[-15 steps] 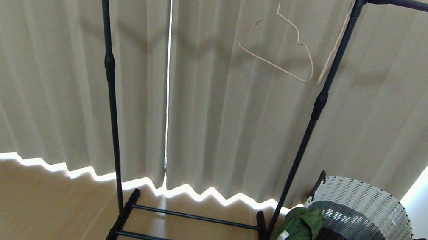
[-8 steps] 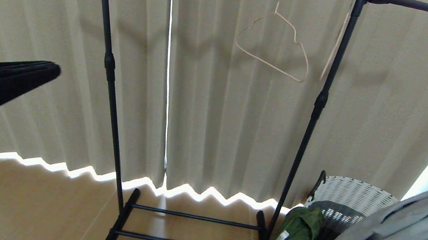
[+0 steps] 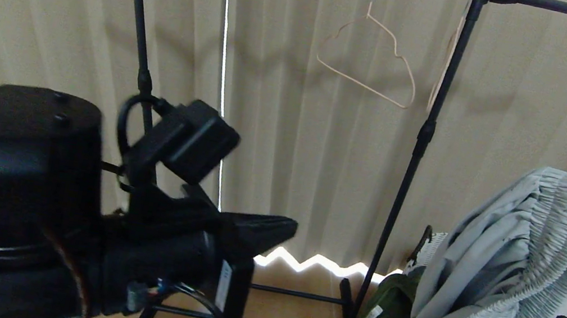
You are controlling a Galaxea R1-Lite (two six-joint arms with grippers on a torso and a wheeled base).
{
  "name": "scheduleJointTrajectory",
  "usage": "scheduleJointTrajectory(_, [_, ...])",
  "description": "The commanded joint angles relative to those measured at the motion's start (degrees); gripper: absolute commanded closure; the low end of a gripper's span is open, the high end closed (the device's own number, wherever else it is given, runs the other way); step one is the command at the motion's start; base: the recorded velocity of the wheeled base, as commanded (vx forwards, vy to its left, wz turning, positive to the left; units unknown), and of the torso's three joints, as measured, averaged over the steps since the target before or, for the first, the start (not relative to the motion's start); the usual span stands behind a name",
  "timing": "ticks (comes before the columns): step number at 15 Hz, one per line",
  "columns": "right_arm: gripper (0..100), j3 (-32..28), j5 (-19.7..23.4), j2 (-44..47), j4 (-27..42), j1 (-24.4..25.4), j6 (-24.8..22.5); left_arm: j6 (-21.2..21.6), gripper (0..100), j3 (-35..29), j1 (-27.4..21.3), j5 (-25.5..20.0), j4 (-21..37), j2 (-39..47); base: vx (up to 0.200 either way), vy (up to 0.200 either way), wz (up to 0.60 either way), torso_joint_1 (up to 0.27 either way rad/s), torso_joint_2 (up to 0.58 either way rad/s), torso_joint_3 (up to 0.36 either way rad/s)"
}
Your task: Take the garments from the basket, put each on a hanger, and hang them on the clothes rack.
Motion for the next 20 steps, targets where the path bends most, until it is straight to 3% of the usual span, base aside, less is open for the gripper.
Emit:
scheduleJointTrajectory(1, [100, -0.1, 0.0, 0.9, -1.3, 2.2, 0.3, -3.1, 100, -2.7, -5.8, 0.1, -2.6, 9.6, 0.000, 0.000, 0.00, 0.000, 0.00, 0.000])
scheduleJointTrajectory(9, [100, 0.2, 0.0, -0.4, -4.9, 5.1, 0.5, -2.7, 100, -4.4, -13.2, 0.5, -3.8, 19.4, 0.000, 0.000, 0.00, 0.000, 0.00, 0.000])
scheduleJointTrajectory(10, [100, 0.4, 0.1, -0.7, -4.9, 5.1, 0.5, -2.6, 0, -4.6, -13.2, 0.5, -3.9, 19.8, 0.000, 0.000, 0.00, 0.000, 0.00, 0.000])
scheduleJointTrajectory(12, [100, 1.1, 0.1, -1.2, -4.9, 5.1, 0.6, -2.9, 0, -5.4, -13.1, 0.5, -5.2, 20.7, 0.000, 0.000, 0.00, 0.000, 0.00, 0.000])
scheduleJointTrajectory(14, [100, 1.6, 0.1, -2.0, -5.0, 5.2, 0.6, -4.5, 0, -8.4, -12.5, 2.9, -11.5, 24.9, 0.000, 0.000, 0.00, 0.000, 0.00, 0.000])
scheduleJointTrajectory(20, [100, 1.4, 0.1, -2.8, -5.8, 5.2, 0.6, -5.0, 0, -10.3, -10.8, 6.9, -12.2, 31.8, 0.000, 0.000, 0.00, 0.000, 0.00, 0.000])
